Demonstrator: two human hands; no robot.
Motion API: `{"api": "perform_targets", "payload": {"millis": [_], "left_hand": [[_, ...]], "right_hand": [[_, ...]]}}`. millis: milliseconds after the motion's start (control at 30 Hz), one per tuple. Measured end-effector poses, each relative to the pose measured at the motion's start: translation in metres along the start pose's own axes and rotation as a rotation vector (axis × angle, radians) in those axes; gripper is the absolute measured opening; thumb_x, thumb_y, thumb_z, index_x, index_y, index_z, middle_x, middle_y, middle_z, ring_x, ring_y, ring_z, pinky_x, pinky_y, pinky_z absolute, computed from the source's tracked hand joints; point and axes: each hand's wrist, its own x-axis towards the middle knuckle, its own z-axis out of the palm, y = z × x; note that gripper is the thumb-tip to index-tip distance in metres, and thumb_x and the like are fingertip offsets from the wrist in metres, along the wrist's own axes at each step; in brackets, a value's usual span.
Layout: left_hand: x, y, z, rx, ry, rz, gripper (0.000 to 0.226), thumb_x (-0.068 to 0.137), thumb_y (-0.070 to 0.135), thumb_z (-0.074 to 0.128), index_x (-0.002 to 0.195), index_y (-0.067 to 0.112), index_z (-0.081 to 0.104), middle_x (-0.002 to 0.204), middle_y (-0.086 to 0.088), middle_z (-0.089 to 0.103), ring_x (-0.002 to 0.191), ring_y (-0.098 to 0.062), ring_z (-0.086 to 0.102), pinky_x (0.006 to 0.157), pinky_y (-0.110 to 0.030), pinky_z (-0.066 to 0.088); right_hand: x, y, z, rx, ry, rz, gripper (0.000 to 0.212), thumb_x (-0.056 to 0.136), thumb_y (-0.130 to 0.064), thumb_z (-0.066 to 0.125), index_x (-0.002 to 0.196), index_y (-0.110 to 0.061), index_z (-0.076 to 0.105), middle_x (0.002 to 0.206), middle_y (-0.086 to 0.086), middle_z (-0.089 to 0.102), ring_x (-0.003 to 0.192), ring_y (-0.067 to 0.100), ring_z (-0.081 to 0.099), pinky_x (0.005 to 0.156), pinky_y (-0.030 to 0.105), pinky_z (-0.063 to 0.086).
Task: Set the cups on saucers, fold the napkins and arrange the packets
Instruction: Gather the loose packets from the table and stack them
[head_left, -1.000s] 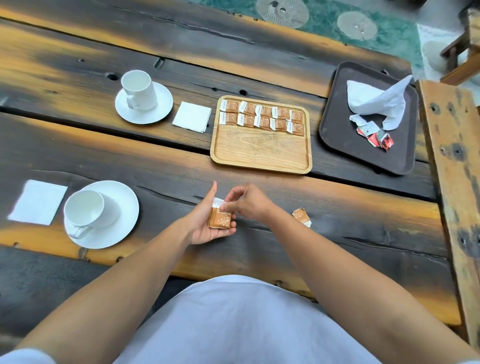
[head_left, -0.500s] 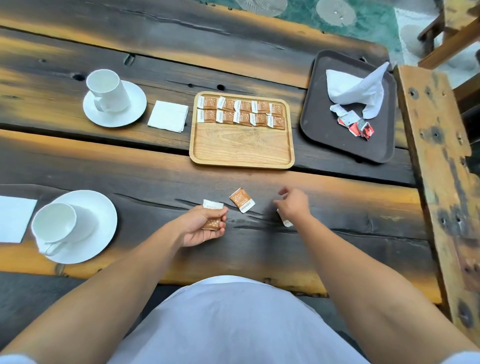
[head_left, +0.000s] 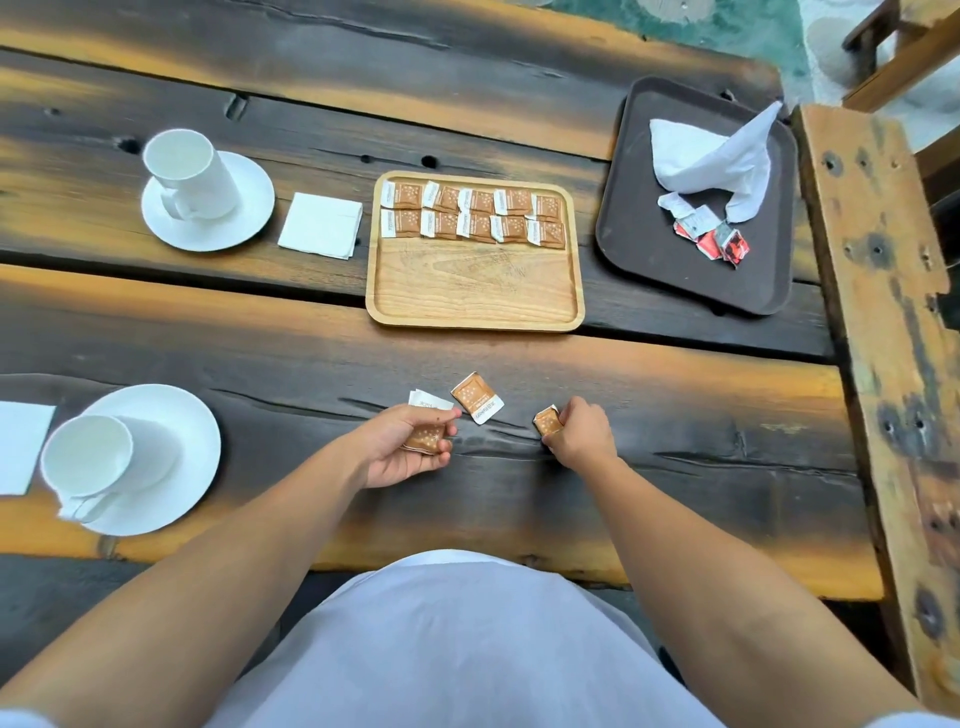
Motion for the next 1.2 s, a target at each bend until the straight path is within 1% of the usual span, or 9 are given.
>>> {"api": "perform_targets", "payload": {"millis": [100,333,400,533,700,833,933,1100,1200], "left_hand": [[-0.002,0.001,0.000,0.021,0.000,0.001,0.038,0.068,0.013,0.076,0.102,0.007,0.060,0.072,-0.007,0.062,0.057,-0.015,0.055,0.058,-0.027,0.053],[-0.009,-0.001,0.000,0.027,0.000,0.010,0.028,0.072,0.016,0.074,0.097,0.008,0.063,0.072,-0.007,0.062,0.058,-0.016,0.055,0.058,-0.027,0.053],[-0.012,-0.003,-0.002,0.029,-0.004,0.011,0.023,0.075,0.017,0.072,0.095,0.009,0.063,0.073,-0.007,0.061,0.058,-0.016,0.053,0.058,-0.027,0.052],[-0.017,-0.010,-0.009,0.043,0.008,0.003,0.019,0.078,0.019,0.070,0.093,0.009,0.064,0.074,-0.007,0.060,0.059,-0.016,0.053,0.059,-0.027,0.052],[-0.028,-0.022,-0.025,0.065,0.035,-0.008,0.024,0.072,0.021,0.075,0.091,0.009,0.067,0.074,-0.006,0.062,0.060,-0.016,0.054,0.059,-0.027,0.053],[-0.033,-0.026,-0.034,0.075,0.068,-0.007,0.023,0.072,0.021,0.075,0.091,0.009,0.066,0.075,-0.006,0.062,0.059,-0.016,0.054,0.059,-0.027,0.053],[-0.034,-0.024,-0.032,0.053,0.073,0.002,0.020,0.077,0.023,0.072,0.089,0.009,0.066,0.075,-0.007,0.061,0.060,-0.016,0.055,0.059,-0.028,0.053],[-0.036,-0.021,-0.020,-0.017,0.056,0.015,0.035,0.083,0.043,0.067,0.092,0.009,0.064,0.076,-0.009,0.062,0.064,-0.019,0.056,0.067,-0.032,0.053],[-0.038,-0.021,-0.014,-0.105,0.045,0.052,0.057,0.083,0.063,0.059,0.094,0.008,0.065,0.083,-0.013,0.065,0.074,-0.025,0.062,0.079,-0.038,0.052]], "right_hand": [[0.001,-0.004,-0.006,-0.005,-0.020,-0.009,0.014,0.084,-0.018,0.066,0.078,-0.017,0.054,0.118,0.015,0.060,0.107,0.034,0.059,0.085,0.037,0.050],[-0.005,0.002,0.004,0.060,-0.096,-0.038,0.022,0.084,-0.012,0.064,0.074,-0.023,0.048,0.113,0.011,0.065,0.105,0.029,0.060,0.082,0.033,0.049],[-0.010,0.002,0.009,0.098,-0.100,-0.024,0.025,0.080,-0.021,0.075,0.085,-0.020,0.050,0.111,0.007,0.063,0.104,0.028,0.059,0.079,0.033,0.046],[-0.018,0.001,0.022,0.123,-0.009,-0.023,0.066,0.070,-0.039,0.086,0.117,-0.014,0.047,0.119,0.009,0.050,0.108,0.033,0.056,0.091,0.044,0.049],[-0.019,-0.009,0.031,0.123,0.013,-0.087,0.038,0.080,-0.024,0.077,0.112,-0.026,0.056,0.114,0.006,0.041,0.111,0.035,0.052,0.088,0.039,0.045],[-0.023,-0.012,0.031,0.127,-0.046,-0.100,0.020,0.079,-0.031,0.077,0.084,-0.022,0.060,0.099,0.008,0.065,0.095,0.028,0.058,0.075,0.031,0.044],[-0.027,-0.014,0.028,0.280,-0.086,-0.086,0.015,0.080,-0.033,0.076,0.076,-0.021,0.068,0.081,0.005,0.067,0.085,0.022,0.060,0.066,0.027,0.040],[-0.043,-0.029,0.012,0.786,-0.353,0.065,0.009,0.094,-0.022,0.063,0.093,-0.015,0.070,0.070,0.002,0.060,0.048,0.011,0.039,0.045,0.020,0.026],[-0.055,-0.040,0.005,0.961,-0.580,0.091,0.004,0.093,-0.013,0.062,0.093,-0.017,0.064,0.072,0.000,0.069,0.057,0.012,0.057,0.049,0.022,0.037]]}}
